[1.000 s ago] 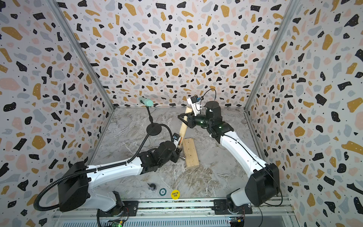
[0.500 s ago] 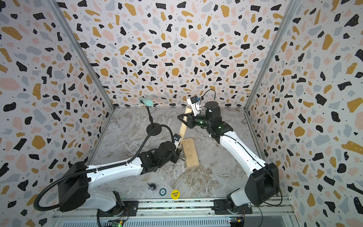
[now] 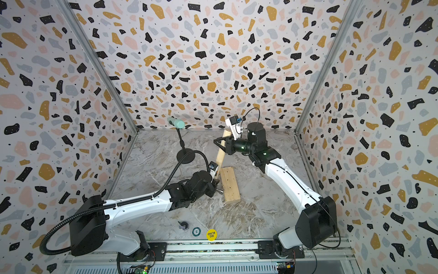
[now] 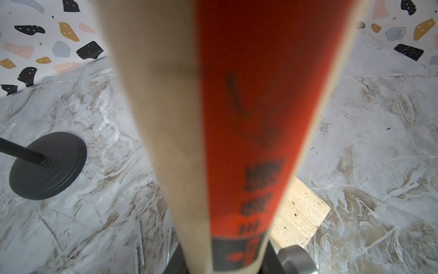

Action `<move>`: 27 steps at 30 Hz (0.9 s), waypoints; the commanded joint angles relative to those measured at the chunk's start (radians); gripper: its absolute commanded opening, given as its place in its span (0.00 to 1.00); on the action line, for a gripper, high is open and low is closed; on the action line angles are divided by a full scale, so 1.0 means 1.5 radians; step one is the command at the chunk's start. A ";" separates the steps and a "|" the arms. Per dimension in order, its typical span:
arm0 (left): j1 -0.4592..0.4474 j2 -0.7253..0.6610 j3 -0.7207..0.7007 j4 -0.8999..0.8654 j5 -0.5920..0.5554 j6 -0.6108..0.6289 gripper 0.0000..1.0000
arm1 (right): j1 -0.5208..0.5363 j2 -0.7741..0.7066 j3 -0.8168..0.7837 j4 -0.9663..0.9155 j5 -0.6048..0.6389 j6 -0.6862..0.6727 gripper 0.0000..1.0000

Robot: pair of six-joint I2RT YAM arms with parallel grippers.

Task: Use a claw hammer to pull out a nail
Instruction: Place the hammer at the center of the board.

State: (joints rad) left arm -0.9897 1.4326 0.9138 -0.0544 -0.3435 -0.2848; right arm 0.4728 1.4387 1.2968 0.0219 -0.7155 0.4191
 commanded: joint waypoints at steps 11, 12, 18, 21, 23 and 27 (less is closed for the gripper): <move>0.006 -0.055 -0.016 0.009 -0.039 -0.032 0.00 | 0.011 -0.052 0.020 0.028 -0.039 0.020 0.38; 0.006 -0.058 -0.019 0.008 -0.041 -0.032 0.00 | 0.008 -0.053 0.020 0.028 -0.039 0.021 0.38; 0.008 -0.082 -0.035 0.001 -0.053 -0.036 0.00 | -0.006 -0.057 0.021 0.031 -0.037 0.024 0.38; 0.011 -0.094 -0.049 -0.004 -0.060 -0.040 0.00 | -0.022 -0.063 0.020 0.043 -0.035 0.032 0.39; 0.013 -0.105 -0.058 -0.007 -0.063 -0.043 0.00 | -0.032 -0.067 0.021 0.049 -0.035 0.036 0.40; 0.021 -0.130 -0.080 -0.014 -0.069 -0.053 0.00 | -0.052 -0.075 0.018 0.054 -0.035 0.042 0.40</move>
State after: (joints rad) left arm -0.9707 1.2972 0.7910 -0.1574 -0.3988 -0.3359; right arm 0.4095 1.3697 1.2968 0.0635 -0.7525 0.4671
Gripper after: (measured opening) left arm 0.288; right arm 0.401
